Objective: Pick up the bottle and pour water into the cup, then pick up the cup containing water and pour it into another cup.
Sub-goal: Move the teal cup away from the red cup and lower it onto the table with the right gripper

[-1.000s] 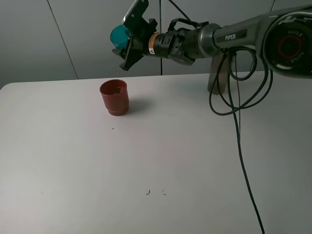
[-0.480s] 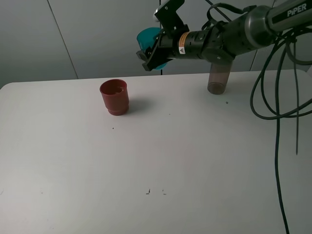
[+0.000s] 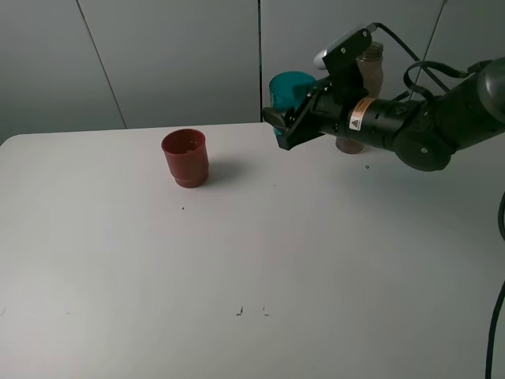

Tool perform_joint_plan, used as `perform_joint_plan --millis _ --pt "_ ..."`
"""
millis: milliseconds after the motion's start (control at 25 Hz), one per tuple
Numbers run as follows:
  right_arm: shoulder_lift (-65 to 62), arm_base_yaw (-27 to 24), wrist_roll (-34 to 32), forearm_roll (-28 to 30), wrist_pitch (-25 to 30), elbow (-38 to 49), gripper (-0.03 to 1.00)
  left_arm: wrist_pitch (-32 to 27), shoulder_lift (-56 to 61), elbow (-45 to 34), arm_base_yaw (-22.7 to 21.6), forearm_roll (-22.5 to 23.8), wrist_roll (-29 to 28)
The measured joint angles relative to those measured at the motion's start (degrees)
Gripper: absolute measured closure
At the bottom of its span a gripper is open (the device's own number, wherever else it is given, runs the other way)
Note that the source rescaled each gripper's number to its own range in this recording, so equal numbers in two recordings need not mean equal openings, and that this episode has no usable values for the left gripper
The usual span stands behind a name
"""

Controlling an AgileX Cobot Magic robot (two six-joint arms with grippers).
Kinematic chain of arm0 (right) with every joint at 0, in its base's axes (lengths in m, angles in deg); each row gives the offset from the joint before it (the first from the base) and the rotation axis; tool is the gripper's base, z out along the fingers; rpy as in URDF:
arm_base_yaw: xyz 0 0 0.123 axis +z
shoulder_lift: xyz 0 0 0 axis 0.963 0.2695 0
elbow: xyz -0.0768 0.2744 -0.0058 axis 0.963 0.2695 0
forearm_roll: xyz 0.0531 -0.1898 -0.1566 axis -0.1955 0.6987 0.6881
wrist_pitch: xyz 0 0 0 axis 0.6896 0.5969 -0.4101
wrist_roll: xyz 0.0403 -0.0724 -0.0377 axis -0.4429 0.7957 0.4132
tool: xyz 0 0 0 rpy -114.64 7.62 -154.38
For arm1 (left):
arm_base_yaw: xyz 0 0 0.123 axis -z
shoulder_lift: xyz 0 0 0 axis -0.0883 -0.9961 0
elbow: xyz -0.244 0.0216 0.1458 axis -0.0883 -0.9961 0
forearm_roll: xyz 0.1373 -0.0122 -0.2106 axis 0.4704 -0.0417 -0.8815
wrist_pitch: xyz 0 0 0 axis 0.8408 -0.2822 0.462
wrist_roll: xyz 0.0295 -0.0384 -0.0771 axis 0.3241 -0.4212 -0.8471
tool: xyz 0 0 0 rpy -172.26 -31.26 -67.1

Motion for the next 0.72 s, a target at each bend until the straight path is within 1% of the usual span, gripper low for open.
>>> perform_joint_plan --millis 160,440,560,720 --pt "0.0 -1.03 2.55 -4.43 -1.13 5.82 0.92 0.0 0.0 0.0 0.0 0.0 0.0" --pt "-0.12 -4.51 3.06 -11.47 -2.44 12.67 0.92 0.0 0.0 0.0 0.0 0.0 0.0" --pt "-0.12 -6.66 3.17 -11.96 -2.54 14.56 0.92 0.0 0.0 0.0 0.0 0.0 0.0" --pt "-0.12 -10.85 3.17 -11.33 -2.67 15.39 0.92 0.0 0.0 0.0 0.0 0.0 0.0"
